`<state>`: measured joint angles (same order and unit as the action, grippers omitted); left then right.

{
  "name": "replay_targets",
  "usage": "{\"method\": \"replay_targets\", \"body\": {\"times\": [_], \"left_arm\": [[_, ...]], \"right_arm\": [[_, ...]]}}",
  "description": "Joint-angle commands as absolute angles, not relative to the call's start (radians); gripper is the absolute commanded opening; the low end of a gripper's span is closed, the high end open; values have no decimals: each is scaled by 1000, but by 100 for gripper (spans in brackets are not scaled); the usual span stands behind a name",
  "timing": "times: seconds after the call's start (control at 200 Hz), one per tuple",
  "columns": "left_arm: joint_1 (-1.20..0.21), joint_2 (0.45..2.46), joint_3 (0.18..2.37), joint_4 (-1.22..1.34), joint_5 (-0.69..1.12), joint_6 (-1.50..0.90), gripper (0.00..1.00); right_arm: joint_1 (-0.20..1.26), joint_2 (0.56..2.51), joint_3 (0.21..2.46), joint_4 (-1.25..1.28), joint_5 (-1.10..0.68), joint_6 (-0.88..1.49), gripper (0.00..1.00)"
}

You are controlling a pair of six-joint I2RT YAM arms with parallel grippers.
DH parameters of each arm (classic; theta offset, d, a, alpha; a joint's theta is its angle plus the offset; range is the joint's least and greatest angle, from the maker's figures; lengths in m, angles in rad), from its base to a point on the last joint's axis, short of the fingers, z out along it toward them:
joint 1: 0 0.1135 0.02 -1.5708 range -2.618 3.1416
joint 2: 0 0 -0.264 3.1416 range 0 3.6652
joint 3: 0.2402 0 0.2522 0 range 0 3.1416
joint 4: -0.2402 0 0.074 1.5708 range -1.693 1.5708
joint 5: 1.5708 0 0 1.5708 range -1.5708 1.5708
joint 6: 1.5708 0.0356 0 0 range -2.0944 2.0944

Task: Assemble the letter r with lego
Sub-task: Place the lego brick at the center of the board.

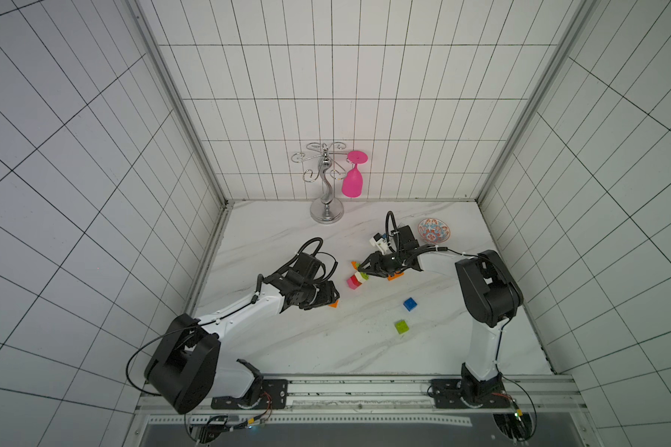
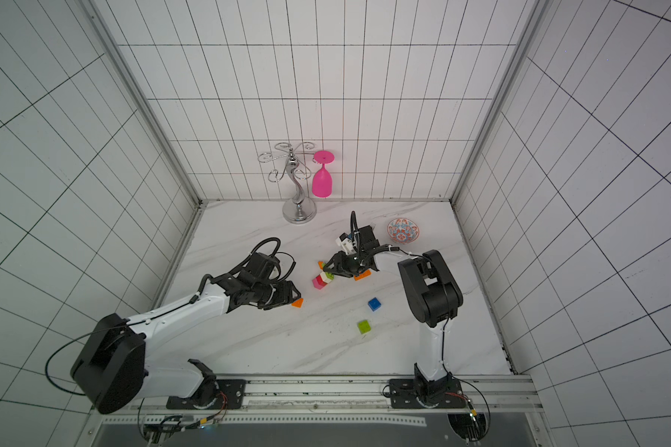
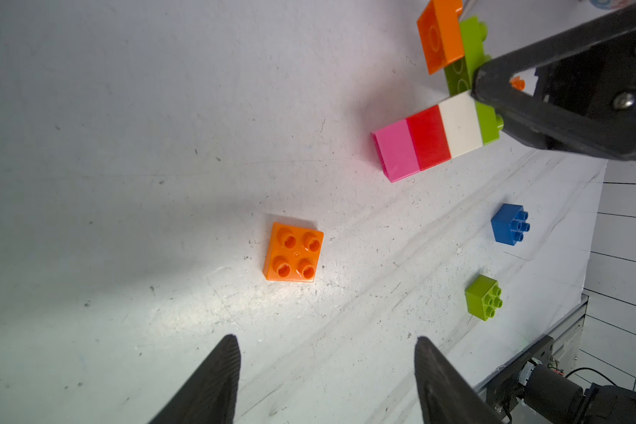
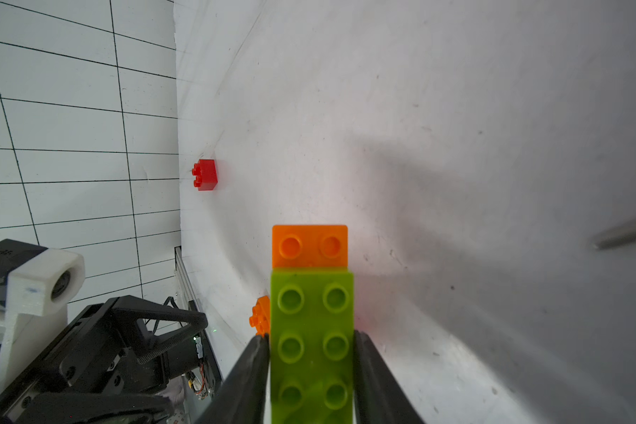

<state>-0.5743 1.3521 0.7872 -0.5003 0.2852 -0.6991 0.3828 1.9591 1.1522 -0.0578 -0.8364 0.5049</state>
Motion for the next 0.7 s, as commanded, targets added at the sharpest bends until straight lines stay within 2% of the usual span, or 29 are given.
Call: {"method": "replay_targets", "body": {"times": [0.0, 0.115, 0.37, 0.7], "left_arm": [[-580, 1332, 779, -470, 291, -704, 67], [-581, 1330, 780, -470, 294, -704, 67], [-583, 1322, 778, -477, 287, -699, 67], [-592, 1337, 847, -570, 185, -632, 67]], "right_arm": [[362, 1977, 1163, -35, -837, 514, 46], [357, 1967, 1160, -35, -836, 514, 52], [350, 1924, 1149, -79, -786, 485, 56], [365, 1751, 1115, -281, -467, 364, 58]]}}
